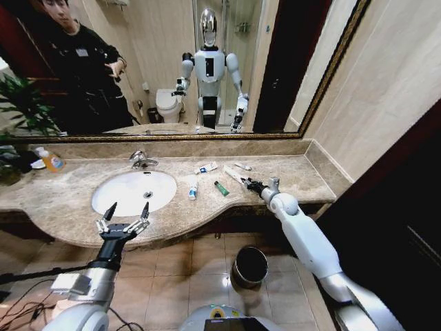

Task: Pick up the trash from the sink and place it in the trash bin.

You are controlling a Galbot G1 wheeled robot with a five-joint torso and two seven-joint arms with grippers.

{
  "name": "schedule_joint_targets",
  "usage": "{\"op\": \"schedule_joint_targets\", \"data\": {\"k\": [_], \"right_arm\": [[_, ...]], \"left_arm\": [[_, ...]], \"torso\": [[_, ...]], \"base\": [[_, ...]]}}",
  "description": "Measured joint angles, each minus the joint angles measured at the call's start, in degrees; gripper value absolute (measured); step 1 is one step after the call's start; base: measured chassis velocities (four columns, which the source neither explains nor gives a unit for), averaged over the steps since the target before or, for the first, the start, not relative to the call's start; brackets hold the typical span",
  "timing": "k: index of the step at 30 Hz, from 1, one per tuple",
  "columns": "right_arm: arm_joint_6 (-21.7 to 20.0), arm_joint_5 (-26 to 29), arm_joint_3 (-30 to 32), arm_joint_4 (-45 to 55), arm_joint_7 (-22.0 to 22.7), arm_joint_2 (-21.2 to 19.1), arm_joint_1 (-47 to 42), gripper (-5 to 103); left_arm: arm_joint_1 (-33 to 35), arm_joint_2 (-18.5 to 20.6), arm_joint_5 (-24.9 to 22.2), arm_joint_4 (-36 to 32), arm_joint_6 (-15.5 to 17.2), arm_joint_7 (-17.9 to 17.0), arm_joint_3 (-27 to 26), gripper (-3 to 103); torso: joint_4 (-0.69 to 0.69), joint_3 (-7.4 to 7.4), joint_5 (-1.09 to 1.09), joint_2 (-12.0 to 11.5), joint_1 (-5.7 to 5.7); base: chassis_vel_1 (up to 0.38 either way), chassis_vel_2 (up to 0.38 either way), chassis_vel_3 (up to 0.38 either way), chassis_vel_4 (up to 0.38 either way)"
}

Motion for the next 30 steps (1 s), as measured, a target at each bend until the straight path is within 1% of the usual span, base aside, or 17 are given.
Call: {"op": "schedule_joint_targets", "data": {"k": [2, 3, 5, 7, 12, 15, 16, 18, 19, 20, 22, 23, 24, 25, 26, 28, 30], "right_arm": [[0.06, 0.0, 0.25, 0.75, 0.15, -0.18, -0.23, 12], [0.11, 0.05, 0.59, 1.41, 0.34, -0.43, -0.41, 4], [0.15, 0.15, 0.86, 1.91, 0.46, -0.65, -0.56, 4], [0.5, 0.5, 2.19, 3.43, 0.71, -1.52, -1.11, 1], [0.4, 1.42, 4.34, 6.08, 1.2, -2.83, -2.68, 0], [-0.61, 2.91, 7.49, 11.31, 1.42, -5.33, -6.76, 0], [-0.61, 2.91, 7.49, 11.31, 1.42, -5.33, -6.76, 0], [-0.74, 4.0, 10.45, 16.78, 1.46, -8.06, -12.16, 0], [-0.74, 4.0, 10.45, 16.78, 1.46, -8.06, -12.16, 0], [-0.71, 4.17, 11.77, 18.76, 0.95, -9.15, -14.51, 0], [-0.7, 4.44, 15.55, 23.01, -2.1, -11.11, -20.59, 0], [-0.7, 4.44, 15.55, 23.01, -2.1, -11.11, -20.59, 0], [-0.72, 4.49, 16.79, 24.29, -3.81, -11.59, -22.88, 0], [-0.71, 4.63, 18.6, 25.81, -6.3, -11.84, -25.78, 0], [-0.71, 4.63, 18.6, 25.81, -6.3, -11.84, -25.78, 0], [-0.51, 4.62, 22.75, 28.19, -11.12, -11.35, -32.22, 0], [0.09, 4.04, 25.64, 29.06, -13.93, -10.28, -36.73, 0]], "left_arm": [[0.0, 0.0, 0.0, 0.0, 0.0, 0.0, 0.0, 100], [0.0, 0.0, 0.0, 0.0, 0.0, 0.0, 0.0, 100], [0.0, 0.0, 0.0, 0.0, 0.0, 0.0, 0.0, 100], [0.0, 0.0, 0.0, 0.0, 0.0, 0.0, 0.0, 100], [0.0, 0.0, 0.0, 0.0, 0.0, 0.0, 0.0, 100], [0.0, 0.0, 0.0, 0.0, 0.0, 0.0, 0.0, 100], [0.0, 0.0, 0.0, 0.0, 0.0, 0.0, 0.0, 100], [0.0, 0.0, 0.0, 0.0, 0.0, 0.0, 0.0, 100], [0.0, 0.0, 0.0, 0.0, 0.0, 0.0, 0.0, 100], [0.0, -0.01, 0.0, 0.0, 0.0, -0.01, 0.0, 100], [0.0, -0.01, 0.0, 0.0, 0.0, -0.01, 0.0, 100], [0.0, -0.01, 0.0, 0.0, 0.0, -0.01, 0.0, 100], [0.0, 0.01, 0.0, 0.0, 0.0, 0.03, 0.0, 100], [0.0, 0.0, 0.0, 0.0, 0.0, 0.0, 0.0, 100], [0.0, 0.0, 0.0, 0.0, 0.0, 0.0, 0.0, 100], [0.0, 0.0, 0.0, 0.0, 0.0, 0.01, 0.0, 100], [0.0, 0.0, 0.0, 0.0, 0.0, 0.01, 0.0, 100]], "torso": [[0.0, 0.0, 0.0, 0.0, 0.0], [0.0, 0.0, 0.0, 0.0, 0.0], [0.0, 0.0, 0.0, 0.0, 0.0], [0.0, 0.0, 0.0, 0.0, 0.0], [0.01, 0.0, 0.0, 0.0, 0.0], [0.0, 0.0, 0.0, 0.0, 0.0], [0.0, 0.0, 0.0, 0.0, 0.0], [0.0, -0.01, 0.01, 0.0, 0.0], [0.0, -0.01, 0.01, 0.0, 0.0], [-0.01, -0.01, 0.0, 0.01, 0.0], [0.0, -0.01, -0.01, 0.01, -0.01], [0.0, -0.01, -0.01, 0.01, -0.01], [-0.02, -0.01, 0.0, 0.01, -0.01], [0.0, -0.01, 0.0, 0.01, -0.01], [0.0, -0.01, 0.0, 0.01, -0.01], [-0.01, -0.01, -0.01, 0.01, -0.01], [-0.01, -0.01, 0.0, 0.01, -0.01]], "base": [[0.0, 0.0, 0.0, 0.0], [0.0, 0.0, 0.0, 0.0], [0.0, 0.0, 0.0, 0.0], [0.0, 0.0, 0.0, 0.0], [0.0, 0.0, 0.0, 0.0], [0.0, 0.0, 0.0, 0.0], [0.0, 0.0, 0.0, 0.0], [0.0, 0.0, 0.0, 0.0], [0.0, 0.0, 0.0, 0.0], [0.0, 0.0, 0.0, 0.0], [0.0, 0.0, 0.0, 0.0], [0.0, 0.0, 0.0, 0.0], [0.0, 0.0, 0.0, 0.0], [0.0, 0.0, 0.0, 0.0], [0.0, 0.0, 0.0, 0.0], [0.0, 0.0, 0.0, 0.0], [0.0, 0.0, 0.0, 0.0]]}}
